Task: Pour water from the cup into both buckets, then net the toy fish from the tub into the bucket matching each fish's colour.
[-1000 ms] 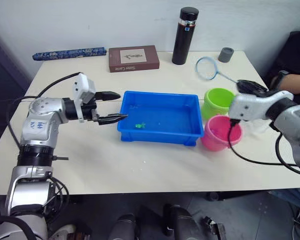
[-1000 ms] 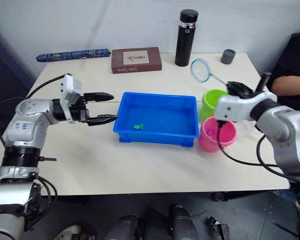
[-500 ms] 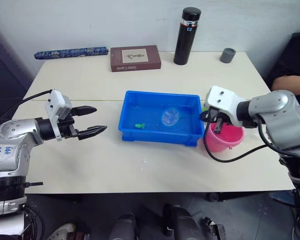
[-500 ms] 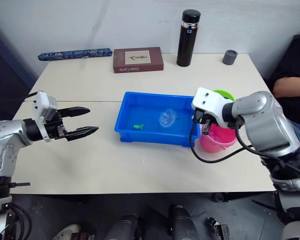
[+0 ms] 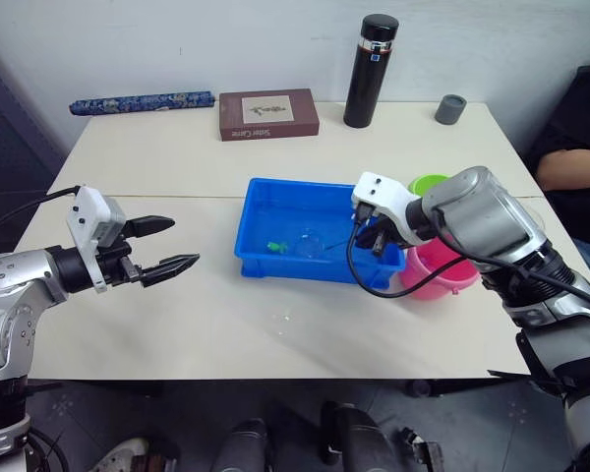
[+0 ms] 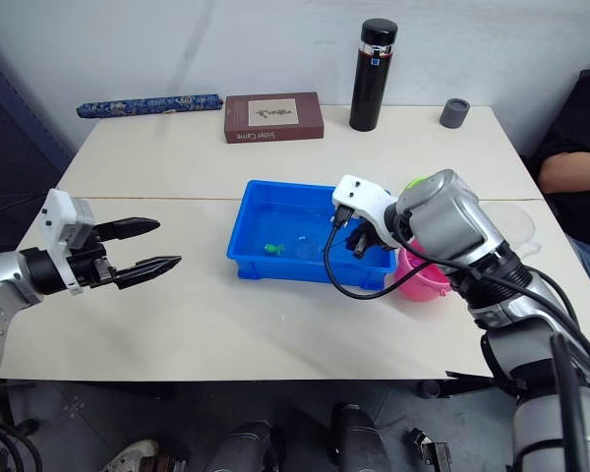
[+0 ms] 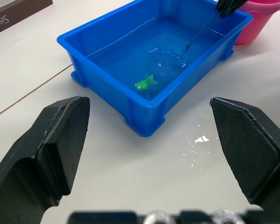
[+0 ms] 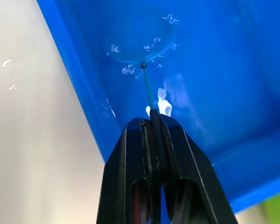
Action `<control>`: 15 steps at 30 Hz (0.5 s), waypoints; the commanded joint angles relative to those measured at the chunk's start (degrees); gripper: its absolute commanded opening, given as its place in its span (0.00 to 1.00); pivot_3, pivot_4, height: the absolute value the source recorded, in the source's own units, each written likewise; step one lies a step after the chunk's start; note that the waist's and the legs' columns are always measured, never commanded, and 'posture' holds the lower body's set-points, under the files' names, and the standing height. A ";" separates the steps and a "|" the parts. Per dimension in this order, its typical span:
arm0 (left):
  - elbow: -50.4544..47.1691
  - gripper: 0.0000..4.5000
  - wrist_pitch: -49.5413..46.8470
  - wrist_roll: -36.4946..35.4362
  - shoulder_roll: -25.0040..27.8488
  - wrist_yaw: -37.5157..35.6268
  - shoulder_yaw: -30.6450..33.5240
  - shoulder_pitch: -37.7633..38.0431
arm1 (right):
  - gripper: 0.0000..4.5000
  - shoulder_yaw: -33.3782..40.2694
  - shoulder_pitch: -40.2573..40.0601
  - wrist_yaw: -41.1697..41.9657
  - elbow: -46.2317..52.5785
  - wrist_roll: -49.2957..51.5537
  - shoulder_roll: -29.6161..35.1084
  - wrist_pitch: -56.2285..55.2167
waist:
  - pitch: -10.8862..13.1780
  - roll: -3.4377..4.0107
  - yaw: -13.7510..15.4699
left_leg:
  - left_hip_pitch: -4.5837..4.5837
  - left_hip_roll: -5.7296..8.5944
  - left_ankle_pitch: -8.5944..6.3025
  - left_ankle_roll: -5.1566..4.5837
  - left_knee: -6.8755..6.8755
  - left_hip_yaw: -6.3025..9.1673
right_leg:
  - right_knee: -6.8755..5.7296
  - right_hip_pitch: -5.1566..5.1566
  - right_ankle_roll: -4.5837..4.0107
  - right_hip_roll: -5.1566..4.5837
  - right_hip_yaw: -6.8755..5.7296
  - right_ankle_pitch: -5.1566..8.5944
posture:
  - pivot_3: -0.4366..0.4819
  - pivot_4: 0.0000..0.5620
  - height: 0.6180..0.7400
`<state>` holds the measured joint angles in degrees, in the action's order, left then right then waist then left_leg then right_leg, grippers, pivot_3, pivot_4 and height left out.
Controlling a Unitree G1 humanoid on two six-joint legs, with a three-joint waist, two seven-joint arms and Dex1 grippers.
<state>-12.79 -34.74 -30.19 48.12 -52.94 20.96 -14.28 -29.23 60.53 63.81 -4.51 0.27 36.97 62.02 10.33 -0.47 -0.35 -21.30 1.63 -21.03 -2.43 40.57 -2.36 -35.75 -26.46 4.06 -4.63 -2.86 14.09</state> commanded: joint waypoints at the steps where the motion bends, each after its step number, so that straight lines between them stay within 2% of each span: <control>1: -3.16 0.99 -0.58 -2.03 1.37 0.70 2.88 0.64 | 0.00 -0.10 1.07 -1.10 1.04 0.87 -2.01 0.67 | 0.00 0.00 -0.27 | 0.01 0.00 0.00 0.01 0.00 0.00 | -0.01 0.00 0.00 0.01 0.00 0.00 | 0.48 0.27 1.00; 10: -5.03 0.99 -2.78 -3.80 3.37 0.97 4.35 2.36 | 0.00 5.50 0.03 -9.25 -2.90 2.69 -10.21 0.80 | -0.01 -0.01 -1.27 | 0.01 0.00 0.00 0.02 -0.05 0.01 | -0.02 -0.01 0.00 0.00 -0.01 0.00 | 0.48 0.27 1.00; 15: -4.90 0.99 -3.06 -4.19 3.71 1.13 3.65 1.79 | 0.00 11.23 0.39 -12.43 -3.07 5.94 -13.52 2.68 | -0.01 -0.01 -1.29 | 0.01 0.00 0.00 0.02 -0.06 0.01 | 0.00 -0.01 0.00 0.00 -0.01 0.00 | 0.48 0.27 1.00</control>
<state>-15.84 -38.05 -33.51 50.66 -52.04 23.62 -12.10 -21.23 60.08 52.15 -8.96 4.45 23.65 63.83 10.33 -0.48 -1.63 -21.29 1.63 -21.03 -2.41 40.51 -2.34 -35.75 -26.48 4.05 -4.63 -2.86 14.09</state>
